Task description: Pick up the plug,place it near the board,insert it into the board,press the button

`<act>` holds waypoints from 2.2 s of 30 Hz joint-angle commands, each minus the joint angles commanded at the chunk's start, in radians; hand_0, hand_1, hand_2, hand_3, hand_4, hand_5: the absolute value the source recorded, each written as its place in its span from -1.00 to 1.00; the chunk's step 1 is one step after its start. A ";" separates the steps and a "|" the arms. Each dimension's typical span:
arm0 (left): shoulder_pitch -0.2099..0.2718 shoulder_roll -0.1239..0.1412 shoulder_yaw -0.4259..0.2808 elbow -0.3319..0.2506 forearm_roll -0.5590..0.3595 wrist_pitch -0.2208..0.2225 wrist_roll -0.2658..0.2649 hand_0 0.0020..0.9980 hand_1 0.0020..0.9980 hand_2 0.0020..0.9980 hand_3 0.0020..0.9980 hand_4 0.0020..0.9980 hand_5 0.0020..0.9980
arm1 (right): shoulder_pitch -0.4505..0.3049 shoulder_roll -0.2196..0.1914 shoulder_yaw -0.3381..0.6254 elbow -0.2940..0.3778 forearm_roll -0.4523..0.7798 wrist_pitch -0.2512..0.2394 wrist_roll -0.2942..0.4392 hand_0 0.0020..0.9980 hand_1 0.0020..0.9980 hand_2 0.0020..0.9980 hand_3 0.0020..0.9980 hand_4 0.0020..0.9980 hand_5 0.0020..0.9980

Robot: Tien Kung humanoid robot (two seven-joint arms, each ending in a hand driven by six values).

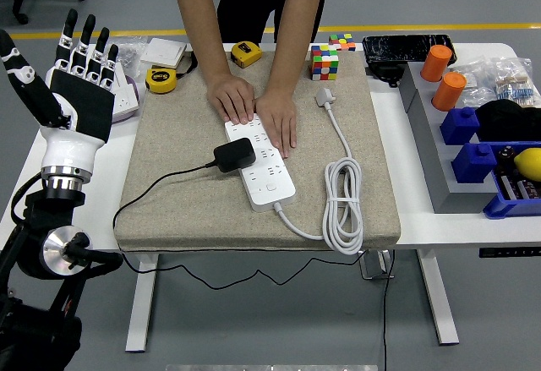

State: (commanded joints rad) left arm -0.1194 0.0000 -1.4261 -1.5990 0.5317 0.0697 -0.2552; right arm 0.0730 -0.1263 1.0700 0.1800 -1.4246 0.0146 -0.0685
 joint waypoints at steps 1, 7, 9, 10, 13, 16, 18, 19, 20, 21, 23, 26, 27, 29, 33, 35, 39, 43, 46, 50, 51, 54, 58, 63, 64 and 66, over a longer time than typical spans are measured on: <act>-0.002 0.000 0.001 0.004 -0.037 0.008 -0.007 0.30 0.33 0.28 0.39 1.00 0.94 | 0.000 0.000 -0.001 0.000 0.001 0.000 0.000 0.63 0.44 0.39 0.22 0.77 0.13; -0.009 0.000 -0.004 0.037 -0.273 0.017 -0.051 -0.77 -0.85 -0.73 -0.67 1.00 0.43 | -0.002 0.000 -0.006 0.000 0.004 0.000 0.000 0.63 0.44 0.39 0.22 0.77 0.13; -0.008 0.000 -0.006 0.041 -0.336 0.008 -0.057 -0.85 -1.00 -0.92 -0.89 1.00 0.32 | -0.003 -0.001 -0.008 0.000 0.006 0.000 0.001 0.63 0.44 0.39 0.22 0.77 0.13; -0.008 0.000 -0.006 0.042 -0.360 0.007 -0.062 -0.85 -1.00 -0.92 -0.89 1.00 0.32 | -0.003 -0.001 -0.008 0.000 0.005 0.000 0.000 0.63 0.44 0.39 0.22 0.77 0.13; -0.007 0.000 -0.008 0.044 -0.390 0.002 -0.065 -0.88 -1.00 -0.96 -0.94 1.00 0.27 | -0.005 -0.002 -0.006 0.000 0.003 0.001 -0.001 0.64 0.44 0.39 0.22 0.77 0.13; -0.008 0.000 -0.006 0.044 -0.391 -0.003 -0.063 -0.88 -1.00 -0.96 -0.94 1.00 0.27 | -0.005 -0.003 -0.008 0.000 0.004 0.000 0.000 0.64 0.44 0.39 0.22 0.77 0.13; -0.009 0.000 -0.003 0.043 -0.391 -0.007 -0.061 -0.88 -1.00 -0.96 -0.94 1.00 0.27 | -0.003 -0.003 -0.009 0.000 0.006 0.000 0.000 0.64 0.44 0.39 0.22 0.77 0.13; -0.010 0.000 -0.004 0.044 -0.390 -0.009 -0.059 -0.88 -1.00 -0.96 -0.94 1.00 0.27 | -0.003 -0.003 -0.012 0.000 0.008 0.000 0.001 0.64 0.44 0.39 0.22 0.77 0.13; -0.010 0.000 -0.004 0.043 -0.390 -0.011 -0.058 -0.88 -1.00 -0.97 -0.95 1.00 0.26 | -0.002 -0.002 -0.014 0.000 0.010 0.000 0.001 0.64 0.44 0.39 0.22 0.77 0.13; -0.010 0.000 -0.004 0.043 -0.390 -0.011 -0.058 -0.88 -1.00 -0.97 -0.95 1.00 0.26 | -0.002 -0.002 -0.014 0.000 0.011 0.000 0.001 0.64 0.44 0.39 0.22 0.77 0.13; -0.010 0.000 -0.004 0.043 -0.389 -0.014 -0.056 -0.88 -1.00 -0.97 -0.95 1.00 0.26 | -0.002 -0.003 -0.012 0.000 0.009 0.000 0.001 0.64 0.44 0.39 0.22 0.77 0.13; -0.010 0.000 -0.007 0.042 -0.385 -0.018 -0.053 -0.88 -1.00 -0.97 -0.95 1.00 0.23 | -0.003 -0.003 -0.009 0.000 0.006 0.000 0.000 0.63 0.44 0.39 0.22 0.77 0.13; -0.010 0.000 -0.007 0.041 -0.384 -0.019 -0.052 -0.88 -1.00 -0.97 -0.95 1.00 0.23 | -0.004 -0.003 -0.008 0.000 0.005 0.000 0.000 0.63 0.44 0.39 0.22 0.77 0.13; -0.011 0.000 -0.009 0.042 -0.383 -0.021 -0.051 -0.88 -1.00 -0.97 -0.95 1.00 0.23 | -0.004 -0.003 -0.007 0.000 0.004 0.000 0.000 0.63 0.44 0.39 0.22 0.77 0.13; -0.012 0.000 -0.011 0.042 -0.379 -0.021 -0.050 -0.88 -1.00 -0.97 -0.95 1.00 0.22 | -0.002 -0.003 -0.009 0.000 0.007 0.000 0.001 0.63 0.44 0.39 0.22 0.77 0.13; -0.013 0.000 -0.011 0.042 -0.378 -0.022 -0.048 -0.88 -1.00 -0.97 -0.95 1.00 0.22 | -0.002 -0.003 -0.008 0.000 0.007 0.000 0.001 0.63 0.44 0.39 0.22 0.77 0.13; -0.018 0.000 -0.011 0.038 -0.373 -0.018 -0.049 -0.88 -1.00 -0.97 -0.95 1.00 0.22 | -0.002 -0.003 -0.008 0.000 0.007 0.000 0.001 0.63 0.44 0.39 0.21 0.77 0.13; -0.026 0.000 -0.019 0.035 -0.360 -0.005 -0.054 -0.88 -1.00 -0.98 -0.96 1.00 0.22 | -0.001 -0.003 -0.006 0.000 0.006 0.000 0.000 0.63 0.44 0.39 0.22 0.77 0.13; -0.027 0.000 -0.023 0.037 -0.349 -0.001 -0.054 -0.88 -1.00 -0.98 -0.96 1.00 0.22 | -0.001 -0.003 -0.006 0.000 0.007 -0.001 0.001 0.63 0.44 0.39 0.22 0.77 0.13; -0.028 0.000 -0.025 0.043 -0.318 -0.005 -0.042 -0.89 -1.00 -0.99 -1.00 1.00 0.21 | -0.001 -0.003 -0.003 0.000 0.004 -0.001 0.000 0.63 0.44 0.39 0.21 0.77 0.13; -0.028 0.000 -0.026 0.042 -0.304 -0.007 -0.037 -0.89 -1.00 -0.99 -1.00 1.00 0.21 | -0.001 -0.003 -0.004 0.000 0.006 -0.001 0.001 0.63 0.44 0.39 0.21 0.77 0.13; -0.029 0.000 -0.030 0.040 -0.278 0.000 -0.037 -0.89 -1.00 -0.99 -1.00 1.00 0.21 | -0.002 -0.004 -0.002 0.000 0.003 0.000 0.000 0.63 0.44 0.39 0.21 0.77 0.13; -0.033 0.000 -0.036 0.040 -0.267 0.011 -0.043 -0.89 -1.00 -1.00 -1.00 0.99 0.21 | -0.003 -0.004 -0.004 0.000 0.006 -0.001 0.001 0.63 0.44 0.39 0.22 0.77 0.14; -0.035 0.000 -0.045 0.037 -0.250 0.032 -0.056 -0.83 -1.00 -0.94 -0.97 0.99 0.20 | -0.003 -0.005 -0.005 0.000 0.007 -0.001 0.001 0.63 0.44 0.39 0.22 0.77 0.14; -0.035 0.000 -0.046 0.036 -0.241 0.033 -0.054 -0.83 -1.00 -0.94 -0.97 0.99 0.20 | -0.004 -0.005 -0.005 0.000 0.008 -0.001 0.001 0.63 0.44 0.39 0.22 0.77 0.14; -0.036 0.000 -0.047 0.037 -0.232 0.035 -0.053 -0.83 -1.00 -0.94 -0.97 0.99 0.20 | -0.004 -0.006 -0.005 0.000 0.007 -0.001 0.001 0.63 0.44 0.39 0.22 0.77 0.14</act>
State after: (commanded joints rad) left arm -0.1551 0.0000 -1.4727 -1.5620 0.2999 0.1047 -0.3083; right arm 0.0686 -0.1322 1.0651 0.1800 -1.4177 0.0139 -0.0679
